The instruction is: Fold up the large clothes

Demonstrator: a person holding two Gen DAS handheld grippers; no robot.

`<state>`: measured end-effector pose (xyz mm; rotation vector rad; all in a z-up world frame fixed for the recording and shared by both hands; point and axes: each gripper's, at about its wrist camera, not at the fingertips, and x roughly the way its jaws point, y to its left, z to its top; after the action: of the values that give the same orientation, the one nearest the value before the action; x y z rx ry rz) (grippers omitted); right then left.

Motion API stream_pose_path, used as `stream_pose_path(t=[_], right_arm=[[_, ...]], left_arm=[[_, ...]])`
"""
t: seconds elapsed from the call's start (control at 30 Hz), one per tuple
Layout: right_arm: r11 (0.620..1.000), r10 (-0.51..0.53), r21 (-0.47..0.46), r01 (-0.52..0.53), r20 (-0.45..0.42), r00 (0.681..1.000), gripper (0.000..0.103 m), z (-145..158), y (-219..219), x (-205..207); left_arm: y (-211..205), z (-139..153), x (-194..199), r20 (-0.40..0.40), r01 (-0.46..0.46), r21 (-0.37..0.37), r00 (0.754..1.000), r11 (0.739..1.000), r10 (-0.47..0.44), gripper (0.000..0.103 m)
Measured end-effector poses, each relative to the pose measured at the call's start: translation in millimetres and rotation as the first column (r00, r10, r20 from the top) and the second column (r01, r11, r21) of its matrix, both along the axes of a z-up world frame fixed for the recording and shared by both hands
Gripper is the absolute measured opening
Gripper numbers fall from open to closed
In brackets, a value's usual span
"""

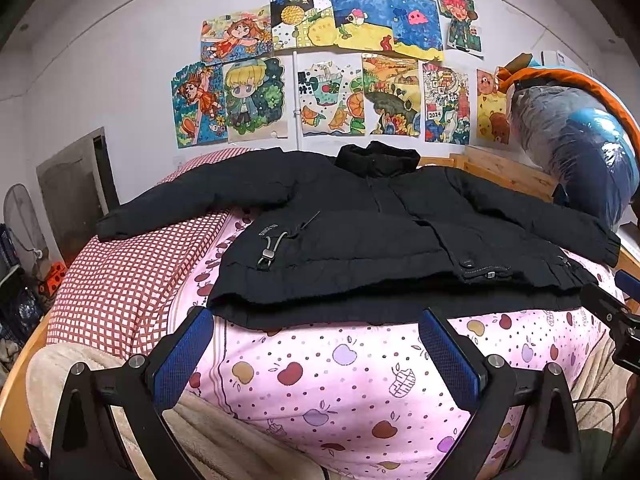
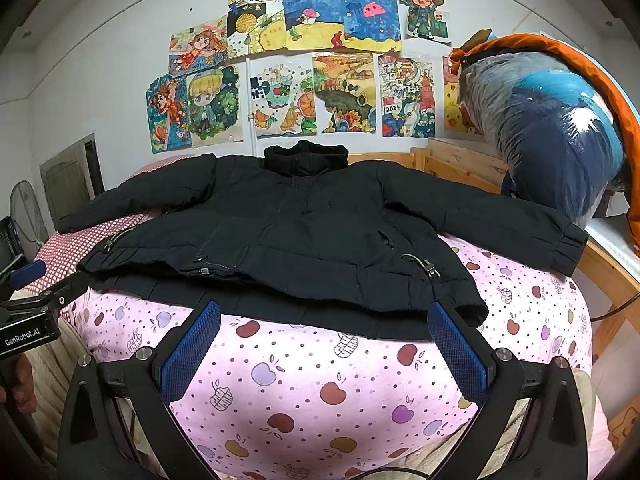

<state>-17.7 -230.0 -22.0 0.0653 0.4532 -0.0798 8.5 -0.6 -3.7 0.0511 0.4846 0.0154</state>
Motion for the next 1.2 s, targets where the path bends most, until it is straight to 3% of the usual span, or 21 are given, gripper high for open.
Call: stream_pose_path(t=[0.93, 1.2], right_arm=[[1.000, -0.005, 0.016, 0.004, 0.004, 1.000, 0.102, -1.1, -3.5, 1.9], [0.999, -0.026, -0.021, 0.026, -0.002, 1.000, 0.102, 13.2, -14.4, 5.9]], left_arm=[[-3.0, -2.5, 5.8, -0.012, 0.008, 0.022, 1.000, 1.000, -0.008, 0.103], [-6.7, 17.8, 17.0, 0.017, 0.053, 0.056, 0.998, 0.997, -0.054, 0.103]])
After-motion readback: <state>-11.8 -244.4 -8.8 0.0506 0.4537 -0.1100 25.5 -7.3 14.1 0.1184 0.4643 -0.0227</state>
